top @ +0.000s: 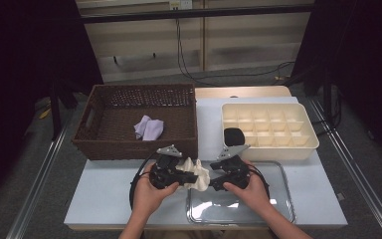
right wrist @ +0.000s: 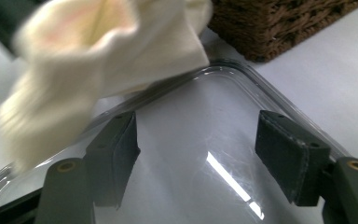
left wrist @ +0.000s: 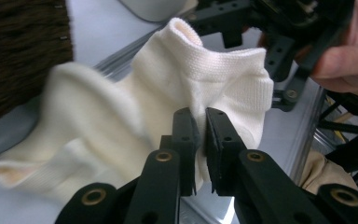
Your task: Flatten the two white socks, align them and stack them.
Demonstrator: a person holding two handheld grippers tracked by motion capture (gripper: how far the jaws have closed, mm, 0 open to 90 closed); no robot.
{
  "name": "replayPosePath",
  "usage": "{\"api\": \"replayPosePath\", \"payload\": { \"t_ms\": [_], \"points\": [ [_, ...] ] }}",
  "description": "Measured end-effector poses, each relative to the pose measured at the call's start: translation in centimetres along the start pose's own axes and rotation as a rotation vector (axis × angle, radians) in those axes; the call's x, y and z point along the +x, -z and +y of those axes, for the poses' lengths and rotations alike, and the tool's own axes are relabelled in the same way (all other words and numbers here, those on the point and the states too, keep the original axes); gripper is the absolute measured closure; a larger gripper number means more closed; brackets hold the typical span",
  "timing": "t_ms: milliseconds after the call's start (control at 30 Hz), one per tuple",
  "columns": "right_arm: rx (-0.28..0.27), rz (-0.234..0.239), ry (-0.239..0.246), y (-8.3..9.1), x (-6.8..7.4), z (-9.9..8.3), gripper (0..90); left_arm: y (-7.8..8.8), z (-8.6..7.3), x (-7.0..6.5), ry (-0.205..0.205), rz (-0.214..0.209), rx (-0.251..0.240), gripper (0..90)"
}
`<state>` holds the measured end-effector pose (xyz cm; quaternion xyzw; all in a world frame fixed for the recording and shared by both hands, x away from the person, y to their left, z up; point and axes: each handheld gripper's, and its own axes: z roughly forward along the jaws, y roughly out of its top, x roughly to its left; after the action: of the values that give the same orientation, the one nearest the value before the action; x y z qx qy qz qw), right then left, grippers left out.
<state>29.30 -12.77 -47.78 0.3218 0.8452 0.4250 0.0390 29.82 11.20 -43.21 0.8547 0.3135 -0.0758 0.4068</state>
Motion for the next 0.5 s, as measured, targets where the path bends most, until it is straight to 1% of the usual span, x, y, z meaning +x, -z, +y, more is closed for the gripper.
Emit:
{"api": "replayPosePath", "payload": {
  "t_ms": [100, 167, 200, 267, 333, 367, 400, 433, 500],
  "points": [
    [0.001, 0.013, 0.007, -0.2, 0.2, 0.0, 30.0, 0.3, -0.6, 1.2, 0.051, 0.025, -0.005, 82.5],
    [0.003, 0.012, 0.010, -0.2, 0.2, 0.0, 30.1, 0.3, -1.0, 1.7, 0.077, 0.033, -0.009, 82.4],
    [0.003, 0.011, 0.011, -0.2, 0.1, 0.0, 30.2, 0.3, -1.1, 2.0, 0.082, 0.037, -0.011, 82.2],
    [0.003, 0.008, 0.010, -0.2, 0.1, 0.0, 30.1, 0.2, -1.3, 2.4, 0.090, 0.066, 0.003, 81.8],
    [0.006, 0.007, 0.009, -0.2, 0.1, 0.0, 30.2, 0.2, -1.6, 2.9, 0.112, 0.079, 0.003, 81.3],
    [0.006, 0.008, 0.009, -0.2, 0.1, 0.0, 30.2, 0.1, -1.7, 3.1, 0.116, 0.096, 0.016, 81.1],
    [0.005, 0.008, 0.011, -0.2, 0.1, 0.0, 30.2, 0.1, -1.8, 3.3, 0.124, 0.096, 0.021, 80.9],
    [0.005, 0.008, 0.011, -0.3, 0.1, 0.0, 30.4, 0.1, -2.0, 3.5, 0.141, 0.091, 0.012, 80.6],
    [0.002, 0.013, 0.020, -0.4, 0.2, 0.0, 31.4, 0.0, -2.2, 3.8, 0.151, 0.101, 0.019, 79.6]
  ]
}}
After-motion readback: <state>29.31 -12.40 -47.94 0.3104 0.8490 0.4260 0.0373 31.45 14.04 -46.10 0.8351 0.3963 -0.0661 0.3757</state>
